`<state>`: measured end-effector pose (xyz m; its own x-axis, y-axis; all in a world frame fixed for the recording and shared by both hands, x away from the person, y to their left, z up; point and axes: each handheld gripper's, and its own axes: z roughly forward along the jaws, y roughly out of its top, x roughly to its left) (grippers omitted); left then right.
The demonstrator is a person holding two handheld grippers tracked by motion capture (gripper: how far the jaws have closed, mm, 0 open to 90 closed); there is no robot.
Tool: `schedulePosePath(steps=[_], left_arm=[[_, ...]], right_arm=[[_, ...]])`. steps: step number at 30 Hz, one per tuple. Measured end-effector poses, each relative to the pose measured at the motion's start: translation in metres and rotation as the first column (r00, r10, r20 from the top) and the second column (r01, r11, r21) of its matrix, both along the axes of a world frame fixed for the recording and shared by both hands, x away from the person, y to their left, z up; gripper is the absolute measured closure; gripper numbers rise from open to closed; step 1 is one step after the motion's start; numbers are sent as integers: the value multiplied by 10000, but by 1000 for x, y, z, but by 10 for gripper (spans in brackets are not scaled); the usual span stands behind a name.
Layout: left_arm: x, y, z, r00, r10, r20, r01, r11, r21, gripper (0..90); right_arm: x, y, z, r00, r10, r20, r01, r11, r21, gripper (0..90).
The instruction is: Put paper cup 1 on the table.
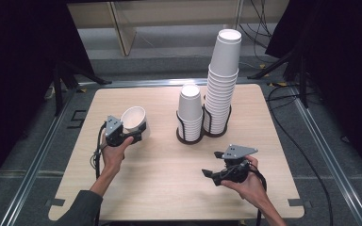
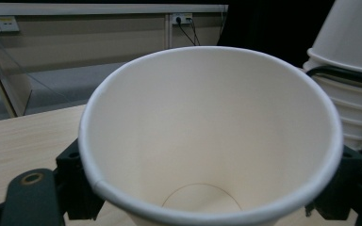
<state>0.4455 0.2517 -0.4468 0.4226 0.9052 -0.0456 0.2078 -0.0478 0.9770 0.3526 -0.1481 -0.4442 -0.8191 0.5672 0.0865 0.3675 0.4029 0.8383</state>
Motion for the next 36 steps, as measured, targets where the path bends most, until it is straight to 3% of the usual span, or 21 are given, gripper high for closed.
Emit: schedulePosePath(steps=[8, 9, 16, 28, 29, 36], left_arm=[[26, 3, -6, 9984, 574, -10, -573, 9978, 330, 169], [29, 3, -8, 9980, 628, 20, -629, 9974, 353, 169], [46, 1, -13, 9951, 980, -93, -970, 9926, 737, 168], [62, 2, -21, 9895, 1411, -309, -1377, 9862, 922, 164], [63, 1, -21, 9893, 1426, -319, -1392, 9860, 912, 164], [67, 1, -25, 9887, 1392, -561, -1339, 9870, 888, 149]], right_arm=[[1, 0, -2, 10000, 63, -25, -63, 10000, -50, 187], [1, 1, -3, 9998, 159, -135, -157, 9998, 114, 187], [1, 1, -4, 9998, 191, -41, -191, 9998, -85, 188], [1, 3, -6, 9992, 361, -154, -361, 9993, 30, 187], [0, 3, -5, 9994, 325, -94, -327, 9994, -133, 187], [1, 3, -5, 9993, 361, -83, -362, 9993, -91, 186]])
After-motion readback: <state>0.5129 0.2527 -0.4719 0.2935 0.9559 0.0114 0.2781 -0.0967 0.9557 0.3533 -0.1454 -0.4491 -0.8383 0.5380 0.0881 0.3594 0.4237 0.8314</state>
